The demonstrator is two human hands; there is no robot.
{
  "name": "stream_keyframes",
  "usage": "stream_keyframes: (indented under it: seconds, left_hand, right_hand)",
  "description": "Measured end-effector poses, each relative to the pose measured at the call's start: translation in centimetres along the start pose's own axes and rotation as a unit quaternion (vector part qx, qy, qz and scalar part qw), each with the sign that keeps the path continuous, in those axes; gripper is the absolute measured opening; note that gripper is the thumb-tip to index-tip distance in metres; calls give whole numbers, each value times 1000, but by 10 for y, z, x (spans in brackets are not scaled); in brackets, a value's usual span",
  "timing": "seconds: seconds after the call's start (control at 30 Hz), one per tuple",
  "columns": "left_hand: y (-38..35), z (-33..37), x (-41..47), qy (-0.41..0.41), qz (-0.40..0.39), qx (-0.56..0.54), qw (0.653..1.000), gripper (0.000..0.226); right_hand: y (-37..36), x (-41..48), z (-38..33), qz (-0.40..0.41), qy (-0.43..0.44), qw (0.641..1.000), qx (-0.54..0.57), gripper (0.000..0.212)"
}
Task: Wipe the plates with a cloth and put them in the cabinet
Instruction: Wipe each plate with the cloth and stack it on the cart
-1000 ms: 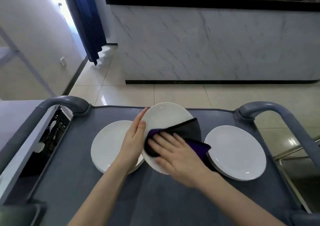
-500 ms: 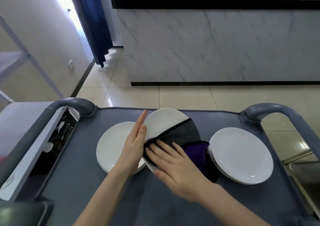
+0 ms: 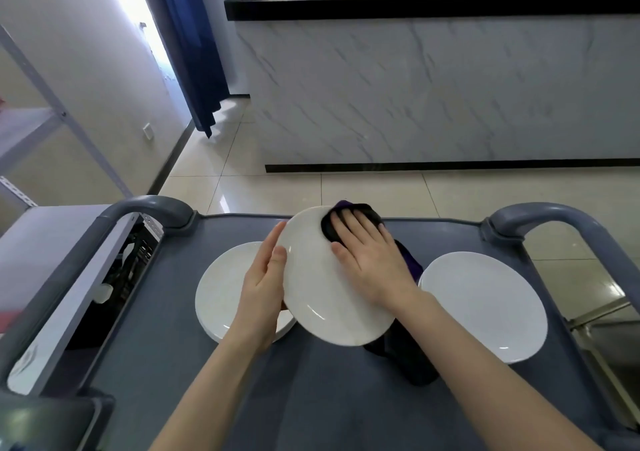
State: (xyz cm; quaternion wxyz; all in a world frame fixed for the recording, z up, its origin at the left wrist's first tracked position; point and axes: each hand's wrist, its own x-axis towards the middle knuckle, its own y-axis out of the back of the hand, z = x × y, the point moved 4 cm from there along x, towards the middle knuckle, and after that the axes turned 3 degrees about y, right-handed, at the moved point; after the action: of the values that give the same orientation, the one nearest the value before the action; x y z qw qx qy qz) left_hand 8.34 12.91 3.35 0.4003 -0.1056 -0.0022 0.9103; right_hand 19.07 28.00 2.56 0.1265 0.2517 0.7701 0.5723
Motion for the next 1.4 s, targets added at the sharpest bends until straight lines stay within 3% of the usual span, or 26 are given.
stream_keyframes:
  seconds: [0.13, 0.27, 0.4, 0.6, 0.83, 0.97, 1.13, 1.3, 1.4]
  left_hand:
    - [11, -1, 5, -6, 45, -14, 999, 36]
    - [22, 0, 7, 3, 95, -62, 994, 36]
    - [22, -4, 5, 31, 129, -82, 988, 35]
    - [15, -3, 5, 37, 96, -50, 993, 34]
    - [-2, -5, -3, 13, 19, -41, 999, 39]
    - [-3, 1, -6, 1, -25, -48, 999, 38]
    - [-7, 9, -6, -24, -27, -35, 999, 39]
    - [-14, 10, -17, -43, -38, 0, 998, 36]
    - [-11, 8, -22, -56, -12, -2, 998, 36]
  right_hand:
    - [-4, -26, 14, -11, 4, 1000, -24, 54]
    - [-3, -63, 10, -23, 56, 998, 25, 51]
    - [-13, -101, -19, -92, 107, 983, 120, 50]
    - [-25, -109, -50, -106, 128, 985, 44, 52]
    - [-14, -76, -79, -80, 173, 980, 60, 51]
    - [-5, -63, -76, -44, 165, 985, 38, 52]
    - [-5, -56, -72, -4, 166, 986, -1, 55]
    - [8, -25, -44, 33, 58, 991, 113, 55]
    - [11, -23, -19, 34, 17, 995, 94, 55]
